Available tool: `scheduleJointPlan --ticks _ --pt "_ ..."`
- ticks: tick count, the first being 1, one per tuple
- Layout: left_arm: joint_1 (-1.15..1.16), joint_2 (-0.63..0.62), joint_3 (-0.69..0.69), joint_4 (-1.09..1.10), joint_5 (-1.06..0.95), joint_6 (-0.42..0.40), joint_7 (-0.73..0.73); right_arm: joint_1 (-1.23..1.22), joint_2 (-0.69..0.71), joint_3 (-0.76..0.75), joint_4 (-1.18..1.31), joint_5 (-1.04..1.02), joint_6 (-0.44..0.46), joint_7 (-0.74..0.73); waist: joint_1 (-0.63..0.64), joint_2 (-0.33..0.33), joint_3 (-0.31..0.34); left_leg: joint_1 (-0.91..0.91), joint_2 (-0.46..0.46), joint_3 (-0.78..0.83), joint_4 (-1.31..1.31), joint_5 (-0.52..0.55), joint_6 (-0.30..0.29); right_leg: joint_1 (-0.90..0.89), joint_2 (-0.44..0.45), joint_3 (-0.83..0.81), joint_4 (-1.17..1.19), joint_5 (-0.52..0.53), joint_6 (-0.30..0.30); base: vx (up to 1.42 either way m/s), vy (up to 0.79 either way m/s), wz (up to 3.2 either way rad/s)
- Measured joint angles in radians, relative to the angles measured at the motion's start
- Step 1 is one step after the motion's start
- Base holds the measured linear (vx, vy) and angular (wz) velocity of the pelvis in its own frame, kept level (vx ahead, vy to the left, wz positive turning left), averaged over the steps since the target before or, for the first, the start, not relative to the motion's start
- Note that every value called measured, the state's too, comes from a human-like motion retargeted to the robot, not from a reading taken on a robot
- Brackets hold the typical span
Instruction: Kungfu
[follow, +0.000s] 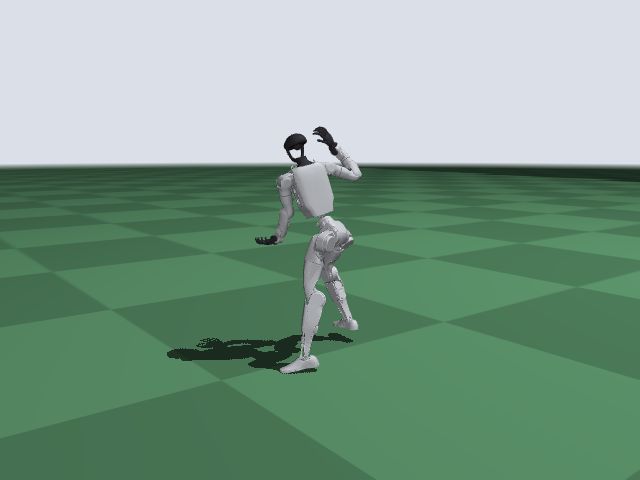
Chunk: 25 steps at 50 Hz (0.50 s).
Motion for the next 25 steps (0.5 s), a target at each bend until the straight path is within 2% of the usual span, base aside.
scheduleJointPlan --ticks 2,10,15,19,23,25 --pt "0.006 0.014 -0.009 0.000 0.034 0.016 -0.015 0.006 0.018 0.028 -0.012 0.000 0.003 -0.013 0.026 -0.007 0.021 0.022 0.007 -0.004 0.009 -0.011 0.000 0.028 0.017 0.002 -0.024 0.028 0.000 -0.03 0.15 -0.30" --pt "0.047 0.052 -0.035 0.015 0.168 0.022 -0.009 0.005 0.020 0.082 0.015 0.038 -0.002 -0.010 0.041 -0.037 -0.006 0.015 -0.055 -0.052 0.028 -0.033 0.000 0.011 -0.030 0.049 -0.068 0.085 0.000 0.02 0.06 0.21" --pt "0.156 0.129 -0.038 0.037 0.354 0.015 0.025 0.022 0.051 0.147 0.059 0.004 0.009 -0.017 0.099 -0.057 0.033 0.071 0.012 -0.066 0.082 -0.083 0.000 0.092 0.028 0.020 -0.104 0.105 -0.006 0.06 0.08 -0.96" --pt "0.241 0.191 -0.045 0.068 0.531 0.000 0.059 0.021 0.041 0.190 0.127 -0.021 0.017 -0.018 0.094 -0.073 0.039 0.081 -0.004 -0.075 0.103 -0.104 0.000 0.080 0.032 0.042 -0.157 0.151 -0.024 -0.09 0.14 -0.57" --pt "0.363 0.279 -0.071 0.102 0.767 -0.058 0.165 -0.006 -0.056 0.234 0.282 -0.152 0.018 0.001 0.075 -0.092 0.039 0.093 -0.019 -0.080 0.135 -0.133 0.000 0.077 0.038 0.060 -0.236 0.202 -0.035 -0.17 0.18 -0.76" --pt "0.426 0.320 -0.084 0.119 0.937 -0.094 0.238 -0.058 -0.177 0.308 0.419 -0.350 0.014 -0.025 0.066 -0.103 0.038 0.103 -0.025 -0.081 0.155 -0.151 0.000 0.079 0.045 0.072 -0.284 0.226 -0.037 -0.19 0.21 -0.92"
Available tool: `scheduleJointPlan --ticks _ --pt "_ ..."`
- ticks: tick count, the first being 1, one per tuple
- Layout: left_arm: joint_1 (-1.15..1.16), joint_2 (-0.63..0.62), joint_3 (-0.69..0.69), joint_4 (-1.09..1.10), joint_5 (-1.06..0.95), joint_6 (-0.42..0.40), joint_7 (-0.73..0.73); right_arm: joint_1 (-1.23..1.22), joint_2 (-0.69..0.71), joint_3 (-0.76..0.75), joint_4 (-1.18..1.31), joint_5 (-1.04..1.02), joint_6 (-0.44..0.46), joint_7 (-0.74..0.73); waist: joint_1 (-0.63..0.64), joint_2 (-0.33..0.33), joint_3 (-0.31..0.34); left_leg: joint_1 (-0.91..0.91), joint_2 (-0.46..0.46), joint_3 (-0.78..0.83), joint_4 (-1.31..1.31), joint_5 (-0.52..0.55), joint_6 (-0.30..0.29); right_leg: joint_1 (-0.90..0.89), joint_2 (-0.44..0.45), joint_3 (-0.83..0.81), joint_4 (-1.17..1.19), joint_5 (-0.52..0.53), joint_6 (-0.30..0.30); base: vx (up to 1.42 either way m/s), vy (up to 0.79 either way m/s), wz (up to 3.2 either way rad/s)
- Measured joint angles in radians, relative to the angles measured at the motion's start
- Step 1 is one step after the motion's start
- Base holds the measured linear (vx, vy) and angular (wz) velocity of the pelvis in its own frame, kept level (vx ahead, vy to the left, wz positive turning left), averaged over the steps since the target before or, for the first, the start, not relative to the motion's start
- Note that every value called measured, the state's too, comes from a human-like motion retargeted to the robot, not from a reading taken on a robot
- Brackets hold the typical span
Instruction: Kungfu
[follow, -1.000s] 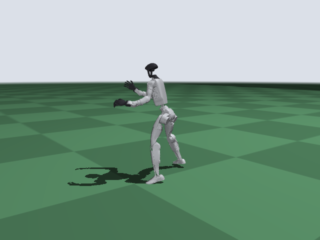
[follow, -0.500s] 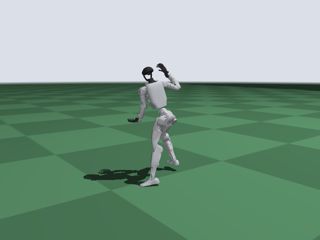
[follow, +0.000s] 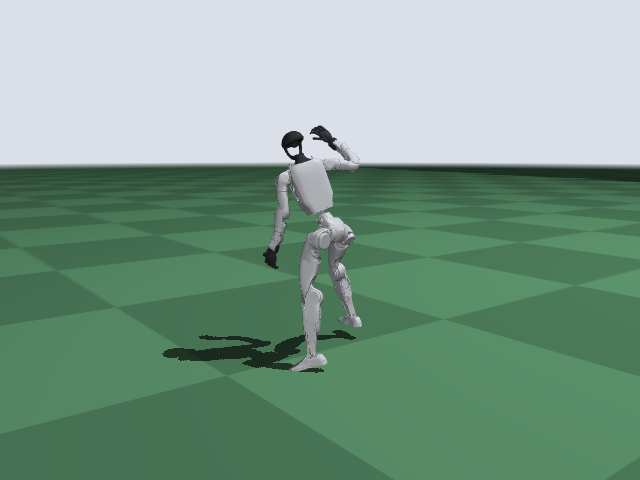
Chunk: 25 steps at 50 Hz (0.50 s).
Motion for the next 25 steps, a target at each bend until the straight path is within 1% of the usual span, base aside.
scheduleJointPlan --ticks 2,3,5,6,7,9,10,11,12,13,15,17,18,20,22,23,25 --pt "0.061 0.040 -0.002 0.011 0.196 -0.022 0.084 -0.096 -0.143 0.124 0.161 -0.333 0.008 -0.028 -0.016 -0.021 0.005 0.028 -0.017 -0.027 0.012 -0.019 0.000 0.011 0.001 0.022 -0.051 0.024 0.006 -0.18 0.24 -1.06" --pt "0.090 0.064 0.002 0.017 0.295 -0.030 0.126 -0.137 -0.210 0.169 0.234 -0.474 0.036 -0.038 -0.025 -0.033 0.009 0.044 -0.034 -0.053 0.016 -0.029 0.000 0.015 0.003 0.035 -0.074 0.037 0.010 -0.22 0.35 -1.27" --pt "0.134 0.114 -0.009 0.029 0.468 -0.043 0.212 -0.227 -0.295 0.275 0.358 -0.659 0.118 -0.119 -0.030 -0.066 0.013 0.083 -0.067 -0.096 0.023 -0.064 0.000 0.016 0.018 0.067 -0.121 0.068 0.020 -0.19 0.35 -1.53" --pt "0.149 0.138 -0.017 0.033 0.542 -0.042 0.247 -0.269 -0.312 0.326 0.400 -0.688 0.098 -0.139 -0.032 -0.082 0.013 0.097 -0.077 -0.103 0.025 -0.092 0.000 0.010 0.024 0.079 -0.145 0.084 0.022 -0.19 0.26 -1.52" --pt "0.162 0.161 -0.027 0.039 0.612 -0.041 0.284 -0.314 -0.328 0.378 0.439 -0.701 0.069 -0.151 -0.036 -0.093 0.013 0.107 -0.083 -0.113 0.029 -0.124 0.000 0.004 0.028 0.084 -0.168 0.097 0.021 -0.21 0.15 -1.29" --pt "0.171 0.199 -0.054 0.060 0.723 -0.036 0.354 -0.420 -0.339 0.482 0.490 -0.662 -0.011 -0.127 -0.057 -0.090 0.016 0.104 -0.079 -0.124 0.045 -0.200 0.000 -0.010 0.015 0.057 -0.208 0.111 0.006 -0.27 0.13 -0.84" --pt "0.171 0.216 -0.074 0.073 0.765 -0.038 0.384 -0.476 -0.334 0.530 0.499 -0.641 -0.038 -0.105 -0.070 -0.079 0.017 0.094 -0.075 -0.115 0.050 -0.235 0.000 -0.020 -0.002 0.032 -0.227 0.120 -0.004 -0.33 0.29 -0.60" --pt "0.165 0.228 -0.092 0.096 0.797 -0.033 0.418 -0.527 -0.316 0.572 0.490 -0.634 -0.036 -0.092 -0.082 -0.065 0.018 0.074 -0.076 -0.116 0.068 -0.248 0.000 -0.033 -0.020 0.006 -0.238 0.125 -0.024 -0.33 0.38 -0.76" --pt "0.157 0.240 -0.110 0.116 0.828 -0.026 0.450 -0.572 -0.299 0.610 0.478 -0.629 -0.034 -0.087 -0.089 -0.056 0.016 0.063 -0.079 -0.111 0.081 -0.259 0.000 -0.047 -0.035 -0.016 -0.249 0.131 -0.052 -0.32 0.39 -1.21" --pt "0.145 0.249 -0.127 0.134 0.856 -0.016 0.477 -0.603 -0.284 0.639 0.458 -0.626 -0.029 -0.098 -0.087 -0.061 0.012 0.071 -0.087 -0.092 0.084 -0.265 0.000 -0.062 -0.044 -0.031 -0.260 0.140 -0.096 -0.33 0.30 -1.48" --pt "0.092 0.264 -0.178 0.188 0.919 -0.009 0.543 -0.732 -0.260 0.778 0.433 -0.634 -0.028 -0.126 -0.085 -0.041 0.028 0.083 -0.061 -0.055 0.101 -0.273 0.000 -0.057 -0.080 -0.128 -0.270 0.161 -0.196 -0.31 0.18 -1.40" --pt "0.021 0.267 -0.236 0.197 0.941 0.019 0.572 -0.805 -0.251 0.861 0.407 -0.646 -0.042 -0.128 -0.096 -0.023 0.035 0.092 -0.054 -0.029 0.098 -0.256 0.000 -0.056 -0.134 -0.236 -0.253 0.186 -0.257 -0.23 0.06 -0.99" --pt "-0.033 0.251 -0.268 0.203 0.949 0.041 0.592 -0.885 -0.248 0.941 0.406 -0.657 -0.044 -0.124 -0.089 -0.006 0.046 0.104 -0.042 -0.017 0.098 -0.251 0.000 -0.042 -0.146 -0.287 -0.244 0.200 -0.272 -0.17 -0.04 -0.85" --pt "-0.123 0.237 -0.324 0.177 0.965 0.044 0.618 -0.938 -0.233 0.999 0.386 -0.664 -0.056 -0.123 -0.114 0.005 0.029 0.132 -0.062 0.010 0.071 -0.224 0.000 -0.054 -0.194 -0.340 -0.226 0.245 -0.266 -0.10 -0.17 -0.50" --pt "-0.266 0.211 -0.413 0.168 0.992 0.070 0.672 -0.992 -0.203 1.055 0.370 -0.661 -0.070 -0.117 -0.113 0.025 -0.001 0.166 -0.064 0.032 0.035 -0.168 0.000 -0.072 -0.223 -0.430 -0.172 0.229 -0.284 0.02 -0.46 -0.89" --pt "-0.341 0.196 -0.457 0.167 1.003 0.085 0.695 -1.020 -0.186 1.081 0.363 -0.659 -0.076 -0.113 -0.111 0.039 -0.020 0.181 -0.065 0.041 0.017 -0.131 0.000 -0.096 -0.218 -0.447 -0.136 0.205 -0.291 0.08 -0.62 -1.06" --pt "-0.501 0.163 -0.525 0.166 1.024 0.124 0.736 -1.075 -0.157 1.132 0.346 -0.655 -0.088 -0.105 -0.120 0.050 -0.051 0.228 -0.083 0.080 -0.020 -0.026 0.000 -0.128 -0.222 -0.473 -0.067 0.148 -0.326 0.08 -0.53 -0.69"
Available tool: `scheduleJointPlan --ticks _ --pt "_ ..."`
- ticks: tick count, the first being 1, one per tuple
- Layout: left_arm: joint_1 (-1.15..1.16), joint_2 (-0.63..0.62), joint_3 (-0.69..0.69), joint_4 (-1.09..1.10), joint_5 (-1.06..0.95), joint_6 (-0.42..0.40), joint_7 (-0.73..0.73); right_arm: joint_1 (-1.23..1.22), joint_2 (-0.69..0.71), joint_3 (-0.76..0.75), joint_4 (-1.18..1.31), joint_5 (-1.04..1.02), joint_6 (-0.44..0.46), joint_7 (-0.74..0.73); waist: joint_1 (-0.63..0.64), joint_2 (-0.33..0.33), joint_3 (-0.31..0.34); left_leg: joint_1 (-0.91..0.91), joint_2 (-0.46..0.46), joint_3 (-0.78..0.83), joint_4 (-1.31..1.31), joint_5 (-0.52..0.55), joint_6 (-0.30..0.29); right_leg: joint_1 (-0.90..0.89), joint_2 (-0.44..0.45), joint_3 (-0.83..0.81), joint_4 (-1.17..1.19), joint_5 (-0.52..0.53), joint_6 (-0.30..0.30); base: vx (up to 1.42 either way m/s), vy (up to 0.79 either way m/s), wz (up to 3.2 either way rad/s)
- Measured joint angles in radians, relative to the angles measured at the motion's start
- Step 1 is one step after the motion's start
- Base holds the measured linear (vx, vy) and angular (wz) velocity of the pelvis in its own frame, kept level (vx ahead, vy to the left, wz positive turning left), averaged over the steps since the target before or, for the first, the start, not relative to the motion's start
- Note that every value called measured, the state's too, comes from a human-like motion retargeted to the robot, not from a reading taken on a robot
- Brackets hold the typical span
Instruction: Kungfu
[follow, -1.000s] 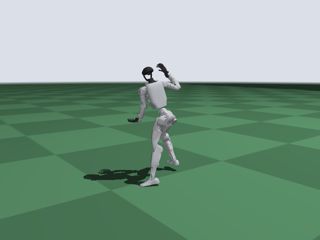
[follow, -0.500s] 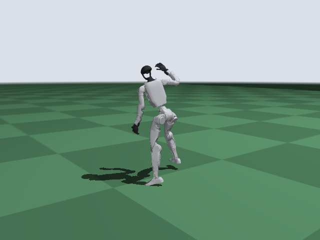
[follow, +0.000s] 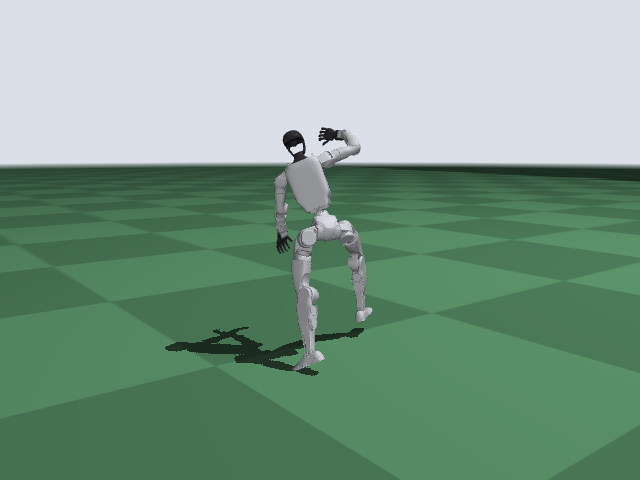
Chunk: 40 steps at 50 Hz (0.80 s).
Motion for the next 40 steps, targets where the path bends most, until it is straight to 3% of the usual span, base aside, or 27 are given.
scheduleJointPlan --ticks 3,5,7,8,10,12,15,18,21,22,25,27,31,35,37,38,40 --pt "-0.250 -0.060 -0.056 -0.018 0.043 0.066 0.036 -0.083 0.027 0.054 -0.038 -0.003 -0.022 0.013 -0.060 0.012 0.001 0.042 0.028 0.107 -0.015 0.266 0.000 0.003 0.040 0.053 0.101 -0.161 -0.001 0.07 -0.69 0.02" --pt "-0.468 -0.156 -0.066 -0.002 0.081 0.191 0.097 -0.190 0.025 0.129 -0.058 -0.002 -0.032 0.046 -0.040 -0.006 0.037 0.062 0.102 0.077 0.209 0.322 0.000 0.052 0.114 0.115 0.175 -0.291 0.046 0.48 -0.77 -1.23" --pt "-0.641 -0.224 -0.092 -0.027 0.097 0.253 0.121 -0.286 0.033 0.206 -0.075 0.002 -0.035 0.064 -0.009 -0.049 0.045 0.057 0.108 -0.089 0.454 0.322 0.000 0.123 0.191 0.159 0.212 -0.375 0.106 0.61 -0.47 -2.13" --pt "-0.721 -0.238 -0.123 -0.047 0.082 0.281 0.137 -0.335 0.042 0.242 -0.083 -0.001 -0.038 0.070 0.009 -0.076 0.043 0.045 0.035 -0.175 0.506 0.322 0.000 0.161 0.222 0.181 0.194 -0.394 0.135 0.56 -0.24 -2.12" --pt "-0.860 -0.269 -0.151 -0.094 0.072 0.346 0.193 -0.424 0.072 0.305 -0.093 -0.020 -0.044 0.077 0.046 -0.146 0.016 0.037 -0.200 -0.335 0.530 0.314 0.000 0.240 0.267 0.237 0.138 -0.419 0.186 0.61 -0.04 -2.31" --pt "-0.975 -0.262 -0.189 -0.139 0.043 0.371 0.206 -0.515 0.130 0.391 -0.088 -0.033 -0.041 0.077 0.111 -0.212 -0.005 0.047 -0.313 -0.268 0.578 0.230 0.000 0.325 0.311 0.283 0.108 -0.427 0.208 0.78 -0.22 -2.91" --pt "-1.110 -0.226 -0.220 -0.197 -0.009 0.388 0.188 -0.608 0.227 0.492 -0.075 -0.022 -0.035 0.065 0.209 -0.255 -0.014 0.011 -0.309 -0.172 0.663 0.094 0.000 0.500 0.394 0.336 0.032 -0.439 0.210 0.99 -0.68 -2.70" --pt "-1.182 -0.201 -0.244 -0.247 -0.032 0.428 0.119 -0.605 0.310 0.494 -0.042 -0.030 -0.005 0.062 0.261 -0.233 -0.015 -0.101 -0.171 -0.225 0.757 -0.054 0.000 0.705 0.526 0.340 -0.092 -0.434 0.164 0.96 -0.90 -2.46" --pt "-1.210 -0.198 -0.288 -0.279 -0.009 0.456 0.049 -0.559 0.371 0.450 0.023 -0.004 0.017 0.055 0.344 -0.223 -0.015 -0.201 -0.097 -0.351 0.734 -0.149 0.000 0.897 0.700 0.445 -0.219 -0.404 0.121 0.79 -0.62 -3.26" --pt "-1.213 -0.197 -0.303 -0.286 0.007 0.456 0.033 -0.540 0.387 0.433 0.043 0.012 0.024 0.027 0.371 -0.220 -0.015 -0.230 -0.067 -0.386 0.710 -0.168 0.013 0.959 0.755 0.495 -0.258 -0.392 0.106 0.80 -0.52 -3.28" --pt "-1.218 -0.168 -0.352 -0.326 0.058 0.447 -0.024 -0.490 0.410 0.374 0.071 0.000 0.015 -0.074 0.415 -0.222 -0.014 -0.315 -0.041 -0.426 0.569 -0.172 0.142 1.095 0.832 0.677 -0.311 -0.385 0.084 0.73 -0.26 -2.80" --pt "-1.208 -0.165 -0.367 -0.329 0.099 0.462 -0.083 -0.459 0.422 0.348 0.104 0.025 0.031 -0.049 0.428 -0.215 -0.014 -0.344 -0.057 -0.469 0.423 -0.150 0.205 1.166 0.861 0.774 -0.311 -0.401 0.070 0.57 -0.12 -2.66" --pt "-1.157 -0.156 -0.389 -0.329 0.148 0.469 -0.270 -0.399 0.460 0.333 0.137 0.086 0.011 0.016 0.447 -0.166 -0.015 -0.350 -0.073 -0.584 0.124 -0.138 0.285 1.237 0.876 0.883 -0.245 -0.445 0.063 0.51 -0.01 -2.66" --pt "-0.995 -0.030 -0.432 -0.385 0.219 0.406 -0.503 -0.302 0.638 0.330 0.193 0.044 0.063 0.064 0.468 -0.063 -0.015 -0.270 -0.004 -0.497 -0.004 -0.166 0.259 1.232 0.833 0.982 -0.099 -0.508 0.064 0.37 0.40 -3.42" --pt "-0.866 0.057 -0.454 -0.428 0.270 0.356 -0.655 -0.237 0.772 0.343 0.256 0.018 0.091 0.065 0.498 0.035 -0.009 -0.240 0.033 -0.455 0.067 -0.159 0.173 1.198 0.811 1.017 -0.049 -0.506 0.093 0.09 0.83 -3.88" --pt "-0.805 0.101 -0.475 -0.443 0.293 0.323 -0.743 -0.201 0.837 0.344 0.291 0.008 0.094 0.063 0.534 0.084 0.007 -0.205 0.062 -0.375 0.077 -0.075 0.126 1.173 0.797 1.026 -0.027 -0.490 0.137 -0.10 1.00 -4.35" --pt "-0.665 0.206 -0.526 -0.479 0.334 0.243 -0.968 -0.103 0.979 0.317 0.360 -0.023 0.065 0.049 0.580 0.208 0.053 -0.195 0.149 -0.336 0.169 -0.002 0.014 1.055 0.766 0.919 0.030 -0.430 0.229 -0.29 1.21 -4.53"
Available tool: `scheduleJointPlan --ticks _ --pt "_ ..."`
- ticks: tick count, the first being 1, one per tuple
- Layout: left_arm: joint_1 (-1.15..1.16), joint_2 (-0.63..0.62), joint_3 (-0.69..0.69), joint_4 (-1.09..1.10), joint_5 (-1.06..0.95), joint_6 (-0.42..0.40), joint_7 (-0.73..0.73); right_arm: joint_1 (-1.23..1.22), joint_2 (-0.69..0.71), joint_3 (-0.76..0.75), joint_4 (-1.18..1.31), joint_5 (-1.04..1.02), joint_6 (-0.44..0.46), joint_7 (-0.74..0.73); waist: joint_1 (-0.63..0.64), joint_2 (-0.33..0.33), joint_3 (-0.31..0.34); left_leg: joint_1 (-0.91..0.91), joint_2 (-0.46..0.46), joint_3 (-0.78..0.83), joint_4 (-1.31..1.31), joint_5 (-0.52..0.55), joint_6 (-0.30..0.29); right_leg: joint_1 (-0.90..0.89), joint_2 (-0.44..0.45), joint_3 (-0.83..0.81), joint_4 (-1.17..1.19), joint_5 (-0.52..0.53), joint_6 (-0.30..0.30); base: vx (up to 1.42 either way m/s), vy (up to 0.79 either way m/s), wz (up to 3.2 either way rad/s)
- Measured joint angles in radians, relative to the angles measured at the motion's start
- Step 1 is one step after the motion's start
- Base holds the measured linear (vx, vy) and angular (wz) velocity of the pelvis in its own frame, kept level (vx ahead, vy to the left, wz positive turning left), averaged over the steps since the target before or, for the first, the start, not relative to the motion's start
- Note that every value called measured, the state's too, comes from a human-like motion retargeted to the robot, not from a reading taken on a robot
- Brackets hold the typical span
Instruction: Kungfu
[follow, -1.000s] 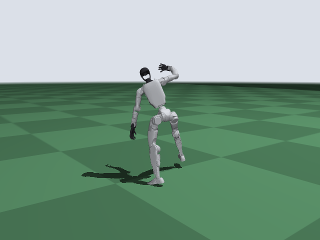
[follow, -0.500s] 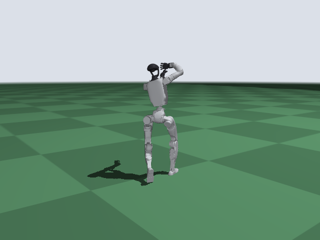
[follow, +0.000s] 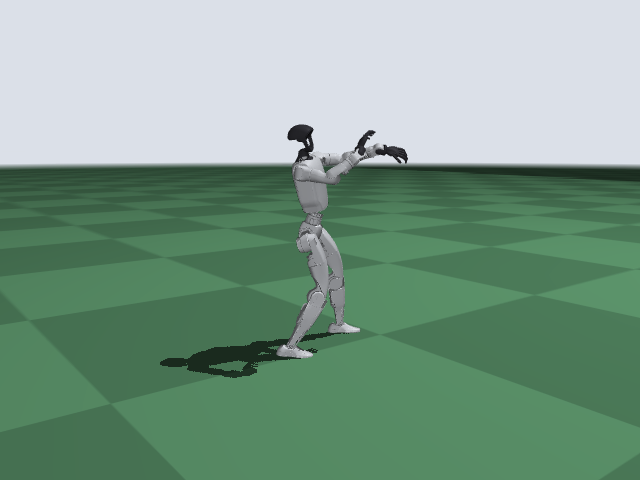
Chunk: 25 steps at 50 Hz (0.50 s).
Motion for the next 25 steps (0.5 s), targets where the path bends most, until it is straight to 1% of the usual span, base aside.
scheduleJointPlan --ticks 1,2,3,4,5,6,7,8,9,10,11,12,13,14,15,17,18,20,22,25 --pt "0.105 0.052 -0.001 -0.016 0.014 -0.058 -0.131 0.076 0.093 -0.004 0.047 -0.009 -0.040 -0.013 0.033 -0.003 0.014 0.003 -0.063 0.058 0.034 -0.020 -0.008 -0.128 -0.114 -0.029 0.035 0.032 0.055 -0.38 1.61 -5.08" --pt "0.211 0.089 0.003 -0.023 0.029 -0.119 -0.254 0.149 0.183 0.006 0.106 -0.005 -0.082 -0.026 0.076 -0.018 0.041 0.021 -0.135 0.108 0.050 -0.033 -0.014 -0.258 -0.220 -0.047 0.058 0.072 0.096 -0.43 1.90 -5.98" --pt "0.320 0.096 0.016 -0.014 0.047 -0.186 -0.362 0.216 0.265 0.043 0.188 0.025 -0.127 -0.039 0.137 -0.057 0.096 0.073 -0.225 0.144 0.033 -0.032 -0.014 -0.388 -0.310 -0.039 0.057 0.128 0.110 -0.62 1.87 -6.18" --pt "0.409 0.078 0.017 0.004 0.078 -0.238 -0.452 0.274 0.331 0.083 0.275 0.071 -0.178 -0.046 0.184 -0.073 0.159 0.114 -0.308 0.144 0.016 -0.045 -0.014 -0.510 -0.372 -0.090 0.050 0.175 0.099 -0.83 1.76 -6.02" --pt "0.486 0.048 0.013 0.026 0.116 -0.282 -0.533 0.328 0.390 0.124 0.364 0.123 -0.232 -0.050 0.224 -0.077 0.225 0.151 -0.388 0.126 -0.001 -0.066 -0.014 -0.627 -0.421 -0.169 0.041 0.218 0.075 -0.76 1.57 -5.38" --pt "0.569 0.015 -0.003 0.034 0.149 -0.309 -0.590 0.375 0.426 0.169 0.416 0.165 -0.297 -0.042 0.236 -0.089 0.289 0.157 -0.445 0.092 0.015 -0.091 -0.014 -0.719 -0.445 -0.209 0.015 0.259 0.027 -0.57 1.42 -5.19" --pt "0.650 -0.017 -0.013 0.039 0.177 -0.337 -0.638 0.420 0.454 0.213 0.456 0.200 -0.352 -0.039 0.249 -0.107 0.347 0.159 -0.498 0.062 0.033 -0.115 -0.014 -0.796 -0.444 -0.209 -0.019 0.304 0.007 -0.20 1.30 -5.33" --pt "0.728 -0.046 -0.008 0.034 0.196 -0.370 -0.669 0.461 0.468 0.258 0.469 0.222 -0.388 -0.045 0.261 -0.134 0.396 0.154 -0.547 0.041 0.053 -0.141 -0.014 -0.845 -0.395 -0.134 -0.068 0.359 0.045 0.02 1.14 -5.58" --pt "0.808 -0.074 0.011 0.028 0.191 -0.387 -0.682 0.508 0.480 0.290 0.469 0.218 -0.417 -0.047 0.269 -0.152 0.428 0.143 -0.570 0.021 0.076 -0.175 -0.014 -0.872 -0.307 -0.048 -0.111 0.383 0.087 0.23 0.98 -5.84" --pt "0.888 -0.101 0.035 0.023 0.174 -0.397 -0.687 0.558 0.493 0.314 0.461 0.200 -0.443 -0.049 0.275 -0.165 0.452 0.129 -0.582 0.003 0.099 -0.212 -0.014 -0.888 -0.200 0.042 -0.150 0.393 0.131 0.34 0.83 -5.49" --pt "0.963 -0.127 0.063 0.025 0.141 -0.390 -0.692 0.609 0.517 0.344 0.470 0.184 -0.468 -0.031 0.261 -0.160 0.459 0.114 -0.578 -0.013 0.132 -0.263 -0.014 -0.911 -0.150 0.053 -0.181 0.416 0.123 0.32 0.69 -4.85" --pt "1.029 -0.152 0.089 0.029 0.115 -0.384 -0.701 0.649 0.537 0.374 0.477 0.173 -0.490 -0.009 0.237 -0.163 0.468 0.106 -0.582 -0.025 0.157 -0.311 -0.014 -0.936 -0.128 0.035 -0.205 0.443 0.110 0.18 0.41 -3.45" --pt "1.075 -0.171 0.114 0.033 0.100 -0.379 -0.717 0.667 0.548 0.403 0.480 0.170 -0.504 0.022 0.194 -0.179 0.478 0.109 -0.600 -0.030 0.163 -0.353 -0.014 -0.966 -0.159 -0.038 -0.217 0.481 0.087 -0.02 0.11 -2.30" --pt "1.109 -0.182 0.129 0.031 0.083 -0.379 -0.734 0.669 0.550 0.430 0.475 0.177 -0.512 0.055 0.161 -0.187 0.485 0.114 -0.606 -0.025 0.156 -0.380 -0.014 -0.975 -0.143 -0.030 -0.220 0.492 0.076 -0.18 -0.14 -1.34" --pt "1.135 -0.190 0.140 0.025 0.065 -0.383 -0.752 0.662 0.546 0.455 0.465 0.189 -0.518 0.087 0.131 -0.191 0.489 0.120 -0.606 -0.014 0.143 -0.399 -0.014 -0.972 -0.103 0.018 -0.219 0.489 0.073 -0.24 -0.35 -0.72" --pt "1.150 -0.170 0.143 -0.006 0.007 -0.388 -0.770 0.646 0.529 0.462 0.433 0.243 -0.489 0.150 0.095 -0.163 0.486 0.122 -0.549 -0.013 0.137 -0.444 -0.014 -0.981 -0.033 0.075 -0.211 0.496 0.061 -0.19 -0.58 0.00" --pt "1.146 -0.154 0.141 -0.022 -0.026 -0.389 -0.773 0.652 0.526 0.450 0.422 0.273 -0.474 0.175 0.085 -0.146 0.481 0.121 -0.522 -0.027 0.141 -0.471 -0.014 -0.985 -0.028 0.061 -0.201 0.495 0.060 -0.08 -0.58 0.42" --pt "1.130 -0.117 0.124 -0.051 -0.079 -0.386 -0.767 0.661 0.522 0.419 0.413 0.339 -0.459 0.196 0.070 -0.112 0.475 0.127 -0.496 -0.078 0.143 -0.520 -0.014 -0.997 -0.038 0.000 -0.171 0.486 0.043 -0.01 -0.39 0.57" --pt "1.111 -0.091 0.115 -0.064 -0.102 -0.384 -0.767 0.650 0.513 0.406 0.408 0.381 -0.452 0.200 0.068 -0.109 0.470 0.131 -0.498 -0.086 0.144 -0.539 -0.014 -1.009 -0.036 -0.014 -0.145 0.475 0.040 0.03 -0.15 0.29" --pt "1.093 -0.071 0.114 -0.072 -0.098 -0.377 -0.773 0.616 0.500 0.401 0.396 0.413 -0.431 0.226 0.071 -0.123 0.471 0.123 -0.499 -0.065 0.163 -0.542 -0.014 -1.018 -0.022 -0.007 -0.123 0.462 0.041 0.00 -0.09 -0.12"
